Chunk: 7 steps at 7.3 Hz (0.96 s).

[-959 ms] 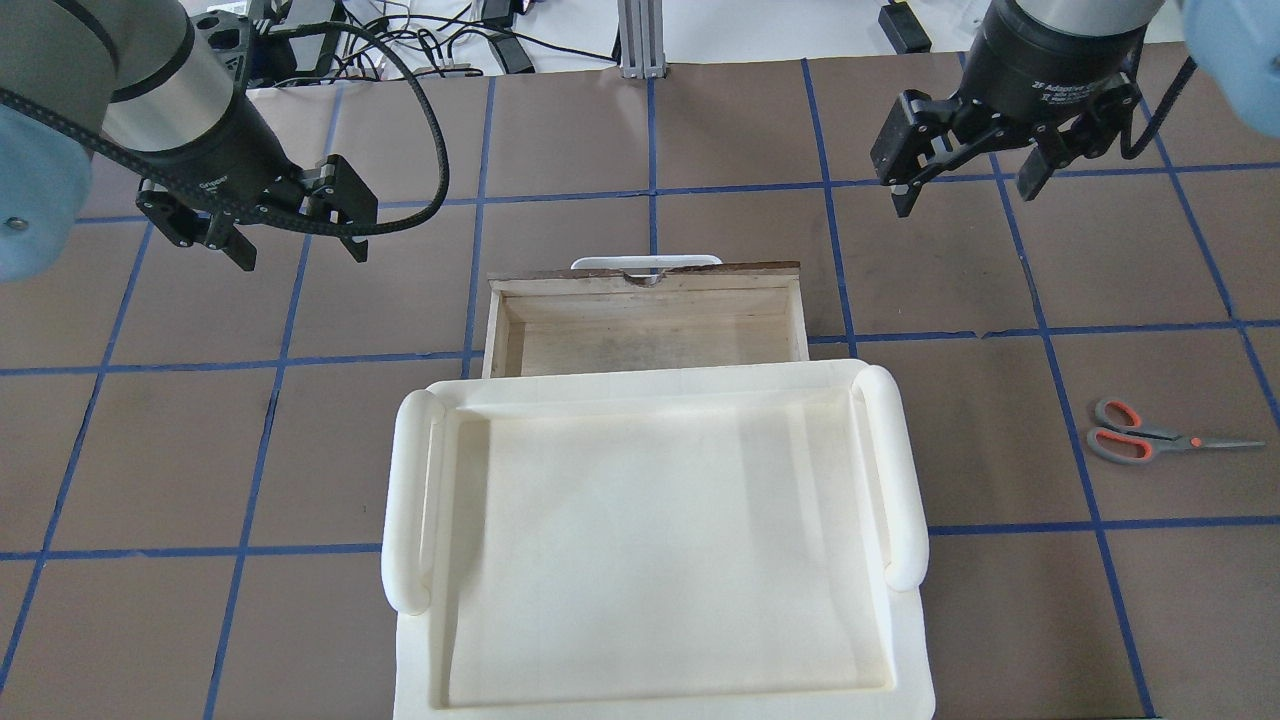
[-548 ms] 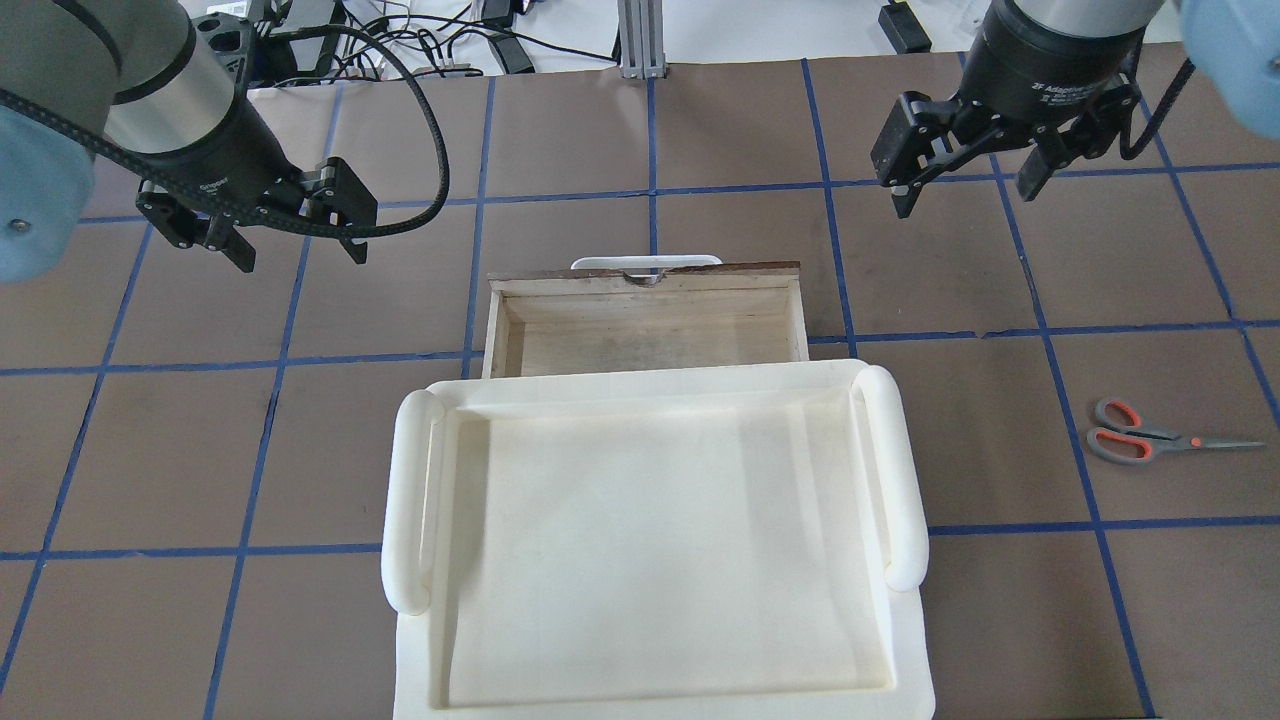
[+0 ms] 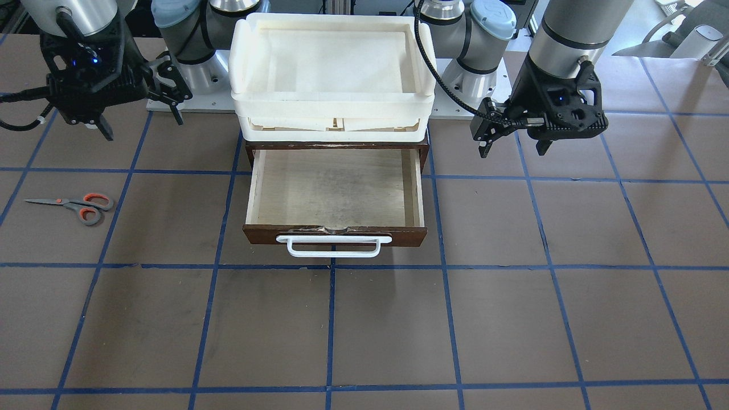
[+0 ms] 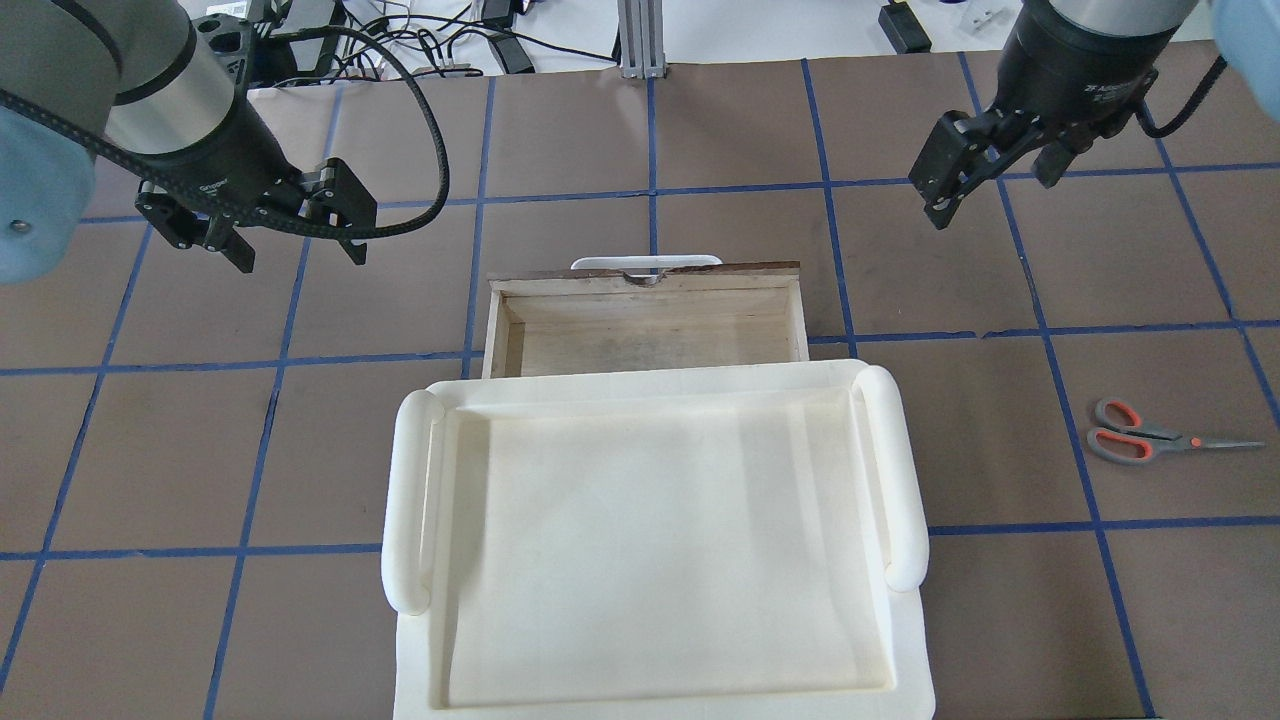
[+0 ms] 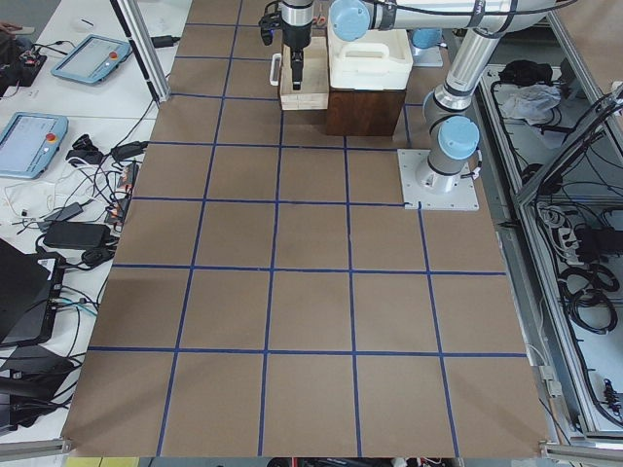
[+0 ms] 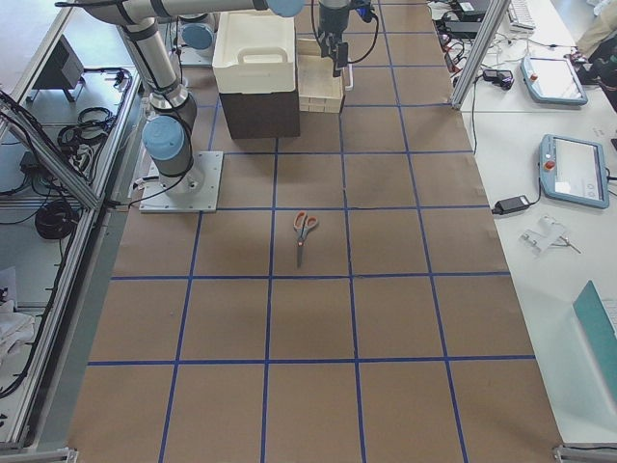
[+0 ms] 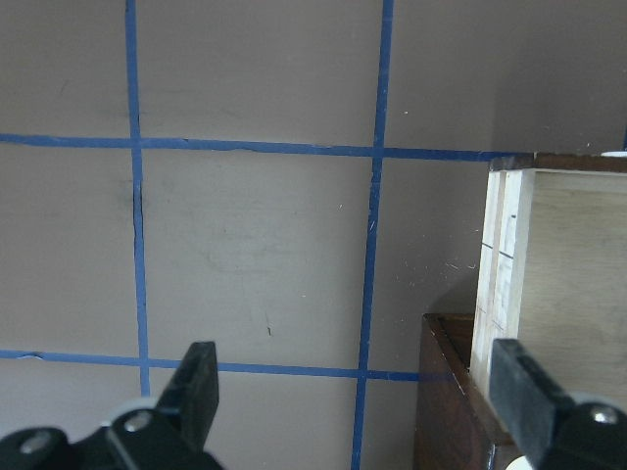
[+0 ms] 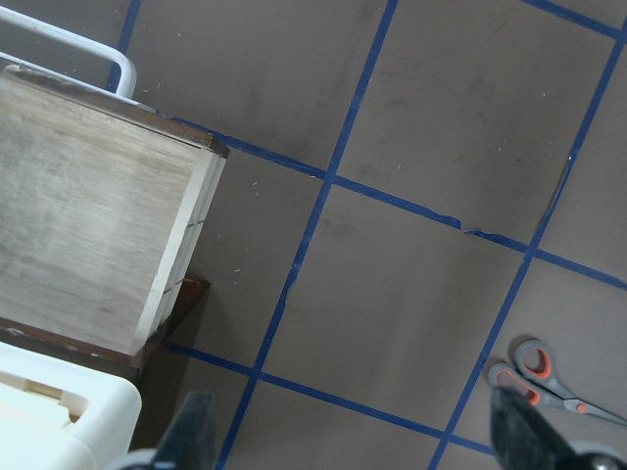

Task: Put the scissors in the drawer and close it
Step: 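Move the right gripper out and down over the orange-handled scissors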

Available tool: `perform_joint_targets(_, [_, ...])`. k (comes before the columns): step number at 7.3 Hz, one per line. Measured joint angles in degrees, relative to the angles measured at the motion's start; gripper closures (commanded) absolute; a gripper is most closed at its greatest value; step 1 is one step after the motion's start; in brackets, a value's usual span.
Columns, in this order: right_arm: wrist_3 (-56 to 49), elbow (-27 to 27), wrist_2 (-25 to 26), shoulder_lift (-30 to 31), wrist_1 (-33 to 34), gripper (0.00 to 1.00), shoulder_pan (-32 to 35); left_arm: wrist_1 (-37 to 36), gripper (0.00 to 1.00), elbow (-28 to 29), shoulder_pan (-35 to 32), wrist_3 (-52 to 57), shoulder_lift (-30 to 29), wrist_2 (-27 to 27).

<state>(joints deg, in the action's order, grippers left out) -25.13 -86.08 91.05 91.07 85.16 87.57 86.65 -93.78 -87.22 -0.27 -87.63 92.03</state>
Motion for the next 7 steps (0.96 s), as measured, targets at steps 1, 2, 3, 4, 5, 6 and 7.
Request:
perform_joint_targets(1, [-6.8, -0.7, 0.1, 0.1, -0.2, 0.0, -1.5, 0.0, 0.0, 0.0, 0.0, 0.0, 0.0, 0.0])
perform_joint_targets(2, [-13.5, -1.9, 0.2, 0.2, -0.4, 0.0, -3.3, 0.0, 0.0, 0.0, 0.0, 0.0, 0.0, 0.0])
perform_joint_targets(3, [-19.8, -3.6, 0.2, 0.3, -0.4, 0.0, -5.6, 0.0, 0.0, 0.0, 0.0, 0.0, 0.0, 0.0])
perform_joint_targets(4, [-26.3, -5.4, 0.4, 0.3, -0.4, 0.0, -8.3, 0.0, 0.0, 0.0, 0.0, 0.0, 0.0, 0.0])
perform_joint_targets(5, [-33.6, -7.4, 0.7, 0.3, -0.4, 0.0, -11.8, 0.0, 0.0, 0.0, 0.0, 0.0, 0.0, 0.0])
perform_joint_targets(6, [-42.1, -9.7, 0.8, 0.3, -0.1, 0.0, -16.5, 0.0, 0.0, 0.0, 0.0, 0.0, 0.0, 0.0])
perform_joint_targets(7, [-51.6, -12.3, 0.7, 0.1, 0.8, 0.0, -21.9, 0.0, 0.0, 0.0, 0.0, 0.0, 0.0, 0.0])
